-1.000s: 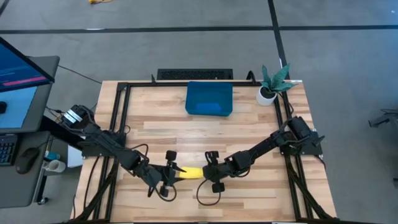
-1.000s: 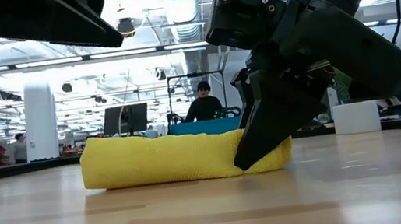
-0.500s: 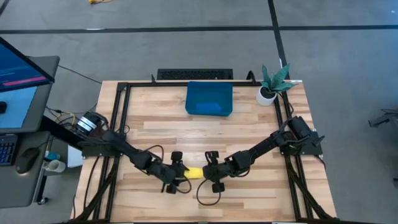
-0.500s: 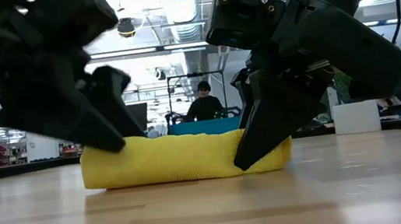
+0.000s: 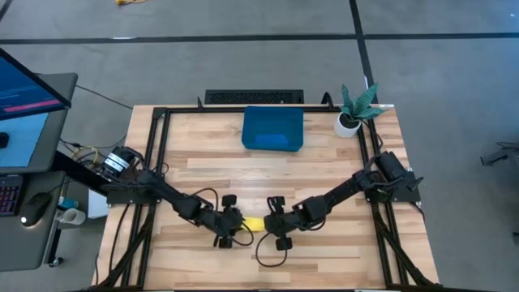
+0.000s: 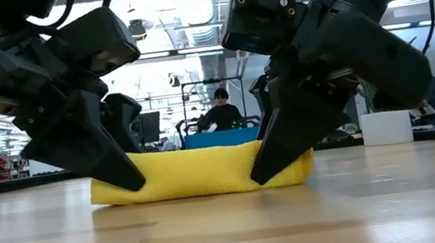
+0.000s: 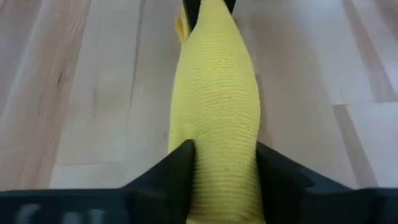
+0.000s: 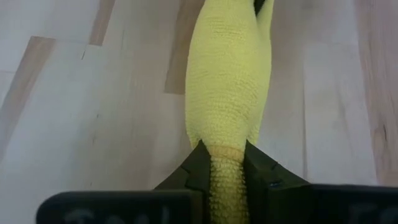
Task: Roll microfiber towels into tight, uniform cylinder then place into a basket
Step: Put the yellow rolled microfiber cloth into the blue bin
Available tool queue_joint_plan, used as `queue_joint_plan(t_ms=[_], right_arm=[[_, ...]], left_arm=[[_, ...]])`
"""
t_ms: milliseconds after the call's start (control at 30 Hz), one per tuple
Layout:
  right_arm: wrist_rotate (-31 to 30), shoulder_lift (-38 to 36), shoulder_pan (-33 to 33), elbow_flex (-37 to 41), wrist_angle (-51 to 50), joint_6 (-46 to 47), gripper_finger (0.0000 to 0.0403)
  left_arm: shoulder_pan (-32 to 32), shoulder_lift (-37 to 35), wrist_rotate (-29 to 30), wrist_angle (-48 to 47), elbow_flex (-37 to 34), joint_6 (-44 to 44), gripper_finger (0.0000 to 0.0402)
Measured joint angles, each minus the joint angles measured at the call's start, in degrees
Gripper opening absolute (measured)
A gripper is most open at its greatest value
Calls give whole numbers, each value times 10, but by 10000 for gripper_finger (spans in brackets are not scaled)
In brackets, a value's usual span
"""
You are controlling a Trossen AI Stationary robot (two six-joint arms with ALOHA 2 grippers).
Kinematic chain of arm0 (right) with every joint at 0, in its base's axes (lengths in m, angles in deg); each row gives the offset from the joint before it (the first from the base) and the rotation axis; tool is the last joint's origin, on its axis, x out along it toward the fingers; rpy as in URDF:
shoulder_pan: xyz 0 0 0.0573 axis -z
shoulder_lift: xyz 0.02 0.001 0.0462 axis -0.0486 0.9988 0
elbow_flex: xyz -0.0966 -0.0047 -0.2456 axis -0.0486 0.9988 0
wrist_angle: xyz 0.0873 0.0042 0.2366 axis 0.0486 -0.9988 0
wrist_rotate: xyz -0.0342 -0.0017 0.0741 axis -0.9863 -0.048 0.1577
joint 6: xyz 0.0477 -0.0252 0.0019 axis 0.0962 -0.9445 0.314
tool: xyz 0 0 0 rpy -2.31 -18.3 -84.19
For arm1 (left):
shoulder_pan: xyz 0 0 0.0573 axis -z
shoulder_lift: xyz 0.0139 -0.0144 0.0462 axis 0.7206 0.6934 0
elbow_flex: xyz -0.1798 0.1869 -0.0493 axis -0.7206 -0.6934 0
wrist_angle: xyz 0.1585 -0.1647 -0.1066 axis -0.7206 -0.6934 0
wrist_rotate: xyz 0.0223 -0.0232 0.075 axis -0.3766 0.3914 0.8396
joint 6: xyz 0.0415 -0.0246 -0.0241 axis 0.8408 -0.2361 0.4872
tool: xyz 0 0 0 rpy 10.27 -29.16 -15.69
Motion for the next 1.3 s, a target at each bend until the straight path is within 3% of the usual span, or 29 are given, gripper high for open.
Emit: queue_joint_plan(t_ms=[200, 300, 433, 633, 900, 1100, 1300], right_arm=[[-1, 0, 4, 0, 1, 0, 67], [-8, 0, 5, 0, -1, 0, 67], [-28, -11, 5, 0, -18, -3, 67], [-74, -50, 14, 4, -55, -47, 66], [-105, -117, 54, 4, -112, -113, 59], [-106, -174, 101, 4, -134, -168, 58], [-107, -216, 172, 4, -163, -220, 58]], left_arm=[[-9, -1, -13, -10, 0, 26, 53], [-9, -1, 11, -13, 0, 61, 24], [-12, -3, 49, -19, -1, 106, 24], [-44, -28, 52, -21, -2, 155, 36], [-100, -117, 51, -51, -3, 262, 27], [-166, -165, 31, -69, -2, 319, 31], [-264, -165, 22, -73, 35, 400, 29]])
